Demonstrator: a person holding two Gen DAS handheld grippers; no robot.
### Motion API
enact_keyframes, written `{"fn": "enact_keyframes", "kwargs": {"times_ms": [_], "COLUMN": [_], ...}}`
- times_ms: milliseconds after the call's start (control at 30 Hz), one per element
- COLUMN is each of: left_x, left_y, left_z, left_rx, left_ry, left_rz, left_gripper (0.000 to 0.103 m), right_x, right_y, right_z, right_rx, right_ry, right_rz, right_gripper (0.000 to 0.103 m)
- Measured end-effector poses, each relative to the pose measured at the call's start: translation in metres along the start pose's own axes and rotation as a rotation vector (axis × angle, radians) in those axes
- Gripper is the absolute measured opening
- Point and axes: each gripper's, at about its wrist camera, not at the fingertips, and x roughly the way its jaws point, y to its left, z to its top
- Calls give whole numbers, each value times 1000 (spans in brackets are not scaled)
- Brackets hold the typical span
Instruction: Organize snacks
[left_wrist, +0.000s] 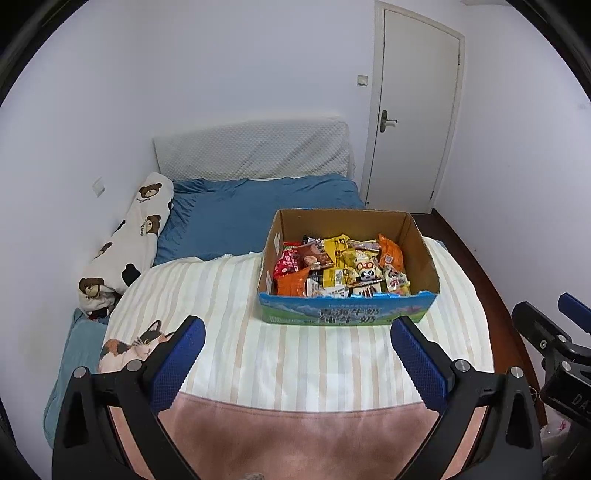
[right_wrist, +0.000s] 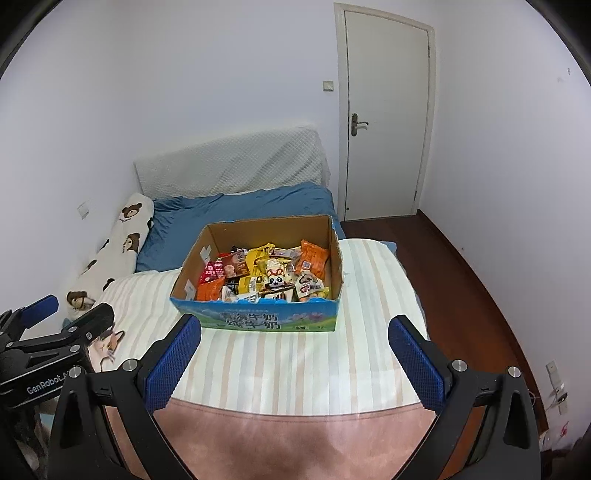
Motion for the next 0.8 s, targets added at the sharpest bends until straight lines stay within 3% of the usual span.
{"fn": "enact_keyframes", "kwargs": {"times_ms": [333, 800], "left_x": [57, 140], "left_y": [-10, -16], "left_z": [24, 45], "left_rx": [19, 36], "left_ry": [38, 219], "left_rz": [33, -3], "left_gripper": [103, 103], "right_x": [67, 158], "right_y": [-9, -15], "right_z": [23, 39], "right_rx": [38, 44], "right_ry": [47, 195], "right_rz": [-14, -15], "right_gripper": [103, 103]}}
